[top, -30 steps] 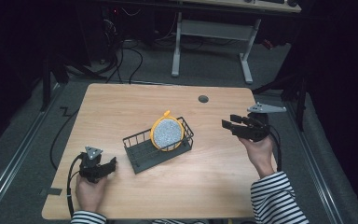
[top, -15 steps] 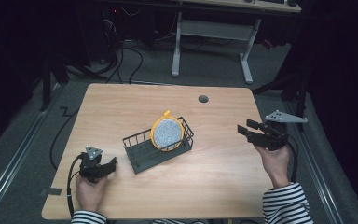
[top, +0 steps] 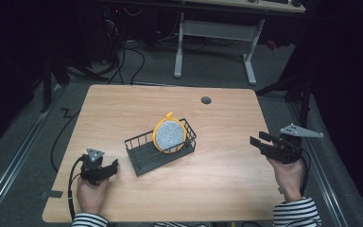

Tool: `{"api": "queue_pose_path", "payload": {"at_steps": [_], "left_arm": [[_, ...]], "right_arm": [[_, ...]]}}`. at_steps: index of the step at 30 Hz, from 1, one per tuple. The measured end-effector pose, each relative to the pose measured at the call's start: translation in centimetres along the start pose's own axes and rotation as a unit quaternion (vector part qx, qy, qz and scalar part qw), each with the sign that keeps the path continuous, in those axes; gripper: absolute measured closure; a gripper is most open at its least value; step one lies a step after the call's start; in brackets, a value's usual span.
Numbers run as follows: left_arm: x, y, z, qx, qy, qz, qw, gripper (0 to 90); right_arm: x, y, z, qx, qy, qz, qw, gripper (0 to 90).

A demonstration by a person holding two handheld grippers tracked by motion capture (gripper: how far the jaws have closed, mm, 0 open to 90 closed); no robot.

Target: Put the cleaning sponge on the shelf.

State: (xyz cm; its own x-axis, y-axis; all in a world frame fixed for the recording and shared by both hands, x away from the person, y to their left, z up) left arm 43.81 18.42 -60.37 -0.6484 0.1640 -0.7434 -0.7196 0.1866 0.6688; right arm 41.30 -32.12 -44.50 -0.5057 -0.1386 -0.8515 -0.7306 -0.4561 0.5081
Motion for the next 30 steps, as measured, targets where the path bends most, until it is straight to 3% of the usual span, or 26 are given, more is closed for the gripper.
{"api": "queue_pose_path", "payload": {"at_steps": [17, 30], "left_arm": [[0.0, 0.0, 0.0, -0.001, 0.001, 0.000, 1.0000, 30.3], [0.0, 0.0, 0.0, -0.001, 0.000, 0.000, 1.0000, 30.2]], "right_arm": [[3.7, 0.2, -0.5, -0.004, -0.033, -0.006, 0.9994, 49.2], [6.6, -2.0, 0.4, -0.021, -0.047, 0.013, 0.9986, 50.3]]}}
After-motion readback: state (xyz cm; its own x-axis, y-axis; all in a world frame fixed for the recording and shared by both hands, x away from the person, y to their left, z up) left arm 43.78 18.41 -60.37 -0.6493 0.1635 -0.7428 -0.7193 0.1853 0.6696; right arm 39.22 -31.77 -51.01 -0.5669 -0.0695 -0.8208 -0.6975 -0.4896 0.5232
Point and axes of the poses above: each handheld gripper's, and its own axes: y roughly backward along the jaws, x roughly out of its underside, z roughly to its left, the point moved 10 cm from there along -y, roughly forward along the jaws, and after that the axes turned 1 degree about -x, right-handed, at the moved point
